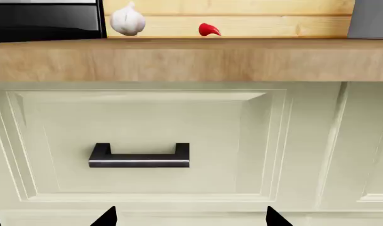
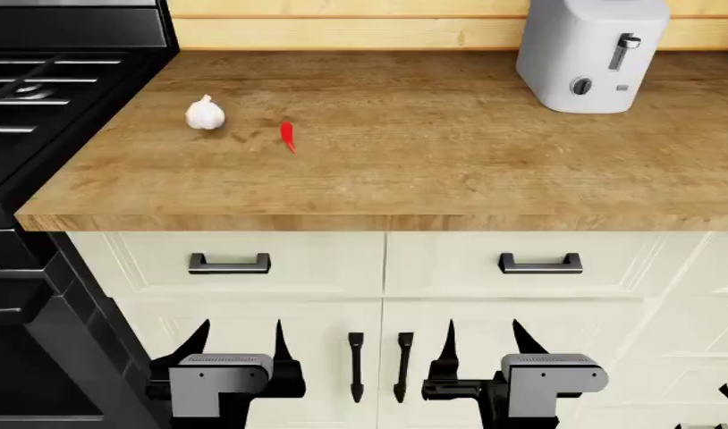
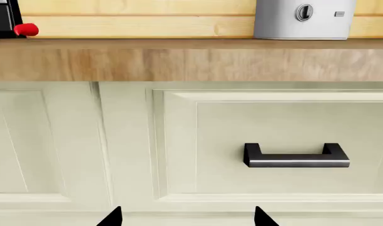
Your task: Pick the garlic, chili pepper from the counter and place them in the cabinet. Then close the cabinet.
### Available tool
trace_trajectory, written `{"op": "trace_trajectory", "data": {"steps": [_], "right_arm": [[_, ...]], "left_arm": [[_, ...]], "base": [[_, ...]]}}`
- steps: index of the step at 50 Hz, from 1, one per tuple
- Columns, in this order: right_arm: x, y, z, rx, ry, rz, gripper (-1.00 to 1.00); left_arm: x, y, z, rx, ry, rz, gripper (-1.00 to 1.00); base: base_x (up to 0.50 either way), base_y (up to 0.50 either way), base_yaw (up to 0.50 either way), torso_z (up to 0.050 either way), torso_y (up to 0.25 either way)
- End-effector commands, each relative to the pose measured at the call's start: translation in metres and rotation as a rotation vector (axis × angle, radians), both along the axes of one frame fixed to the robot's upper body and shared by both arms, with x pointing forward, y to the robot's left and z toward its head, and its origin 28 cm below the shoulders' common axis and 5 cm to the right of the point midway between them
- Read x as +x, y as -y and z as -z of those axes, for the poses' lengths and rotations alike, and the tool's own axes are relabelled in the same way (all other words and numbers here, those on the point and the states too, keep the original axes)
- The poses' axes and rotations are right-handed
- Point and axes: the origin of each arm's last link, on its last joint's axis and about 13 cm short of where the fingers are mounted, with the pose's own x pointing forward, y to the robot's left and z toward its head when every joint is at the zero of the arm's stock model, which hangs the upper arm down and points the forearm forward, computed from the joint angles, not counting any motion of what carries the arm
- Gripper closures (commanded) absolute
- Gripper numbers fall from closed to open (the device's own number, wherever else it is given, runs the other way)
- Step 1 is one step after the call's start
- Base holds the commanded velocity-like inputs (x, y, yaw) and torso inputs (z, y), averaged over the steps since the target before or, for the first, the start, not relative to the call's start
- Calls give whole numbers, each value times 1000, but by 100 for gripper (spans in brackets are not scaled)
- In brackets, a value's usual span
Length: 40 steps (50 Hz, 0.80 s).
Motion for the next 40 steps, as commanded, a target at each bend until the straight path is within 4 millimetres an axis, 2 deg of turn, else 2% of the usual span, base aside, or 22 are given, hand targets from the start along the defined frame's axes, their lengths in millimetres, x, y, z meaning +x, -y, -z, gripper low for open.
{"op": "trace_trajectory", "data": {"steps": [1,8,10,15,21,24,26,32,40], "right_arm": [[-1,-2,0,-10,1,-6,-100],[-8,-5,-2,-20,28,-23,-100],[-12,-4,-9,-8,47,-27,-100],[-18,-6,-63,1,173,-54,-100],[-4,-5,-132,6,330,-48,-100],[-2,-5,-155,16,377,-50,-100],[-3,-7,-164,23,397,-57,-100],[-11,-10,-167,20,407,-79,-100],[-17,-14,-168,-1,407,-86,-100]], "left_arm": [[-1,0,-1,2,13,7,-100],[-13,-4,-13,-42,63,40,-100],[-15,-6,-20,-70,72,42,-100],[-13,-10,-68,-79,167,63,-100],[6,-16,-132,-74,326,60,-100],[10,-17,-157,-68,398,57,-100],[10,-18,-168,-64,430,53,-100],[1,-16,-174,-32,451,60,-100],[-2,-14,-172,-34,432,76,-100]], "base": [[0,0,0,0,0],[0,0,0,32,0],[0,0,0,50,0],[0,0,0,50,0],[0,0,0,50,0],[0,0,0,50,0],[0,0,0,50,0],[0,39,0,50,0],[1,500,0,44,0]]}}
